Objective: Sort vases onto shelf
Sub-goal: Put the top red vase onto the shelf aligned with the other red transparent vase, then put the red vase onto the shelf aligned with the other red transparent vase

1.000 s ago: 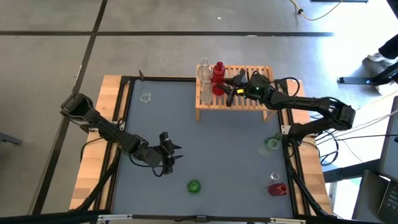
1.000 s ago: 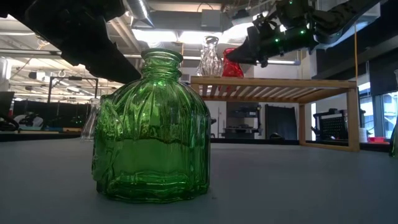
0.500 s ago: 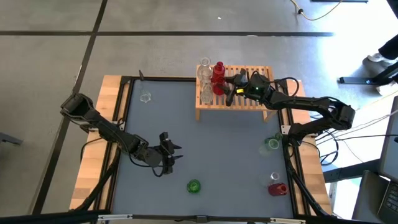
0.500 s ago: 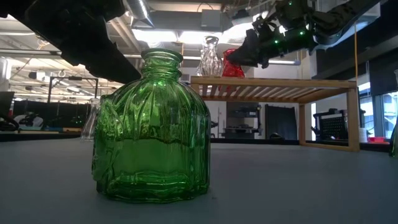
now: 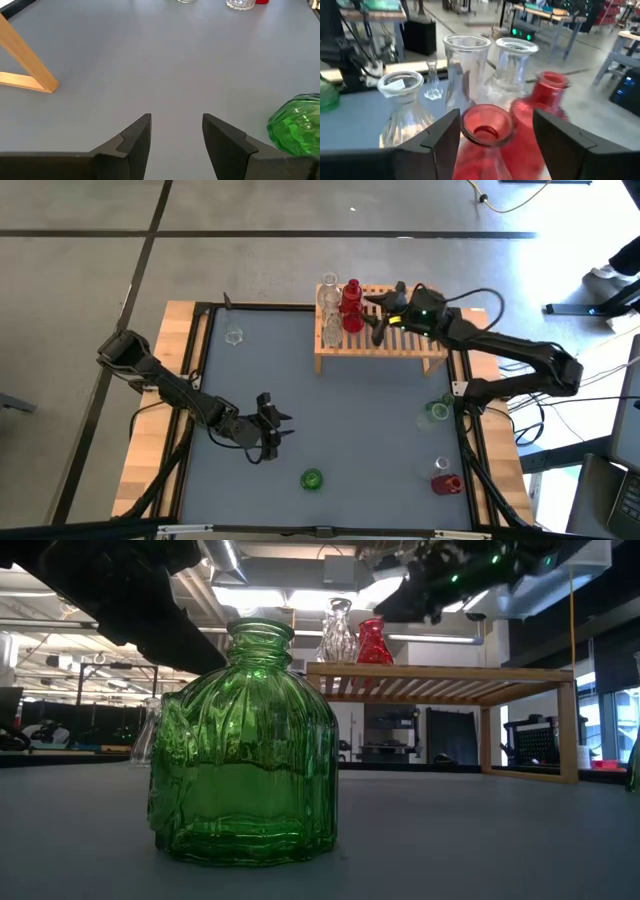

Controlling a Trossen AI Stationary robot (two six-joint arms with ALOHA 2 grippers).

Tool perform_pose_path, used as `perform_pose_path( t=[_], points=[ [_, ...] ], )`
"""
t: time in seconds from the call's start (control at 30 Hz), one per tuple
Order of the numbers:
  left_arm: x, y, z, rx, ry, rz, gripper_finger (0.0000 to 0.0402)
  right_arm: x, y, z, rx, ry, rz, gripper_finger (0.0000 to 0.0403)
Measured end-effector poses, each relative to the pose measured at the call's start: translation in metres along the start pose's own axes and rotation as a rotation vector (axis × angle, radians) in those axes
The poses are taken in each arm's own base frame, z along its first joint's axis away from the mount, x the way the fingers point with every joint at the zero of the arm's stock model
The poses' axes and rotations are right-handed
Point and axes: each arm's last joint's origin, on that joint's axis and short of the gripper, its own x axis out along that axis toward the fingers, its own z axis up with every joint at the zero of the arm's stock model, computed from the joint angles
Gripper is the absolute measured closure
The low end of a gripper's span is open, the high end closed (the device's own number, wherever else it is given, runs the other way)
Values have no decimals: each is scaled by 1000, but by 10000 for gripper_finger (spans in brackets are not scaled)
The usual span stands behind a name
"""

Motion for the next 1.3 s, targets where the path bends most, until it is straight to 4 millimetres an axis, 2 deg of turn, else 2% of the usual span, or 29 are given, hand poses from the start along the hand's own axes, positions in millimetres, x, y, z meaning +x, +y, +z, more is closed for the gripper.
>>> perform_pose_path(
  t=[0.23,0.37,0.6,0.87,1.07,1.2,1.3],
  points=[
    [0,-1,0,-3,2,-13,231,-46,-2,30,-6,130,18,171],
    [0,-2,2,-13,-17,-22,231,-73,10,39,-21,232,90,171],
    [0,-3,6,-30,-46,-35,231,-105,58,45,-30,421,304,172],
    [-3,-9,11,-83,-97,-101,231,-137,116,40,84,535,546,172],
    [-13,-22,19,-156,-207,-151,233,-158,152,31,115,564,592,172],
    [-14,-30,34,-174,-243,-170,234,-177,175,25,75,563,608,172],
    [-10,-39,47,-127,-266,-171,234,-190,187,21,34,541,612,172]
  ],
)
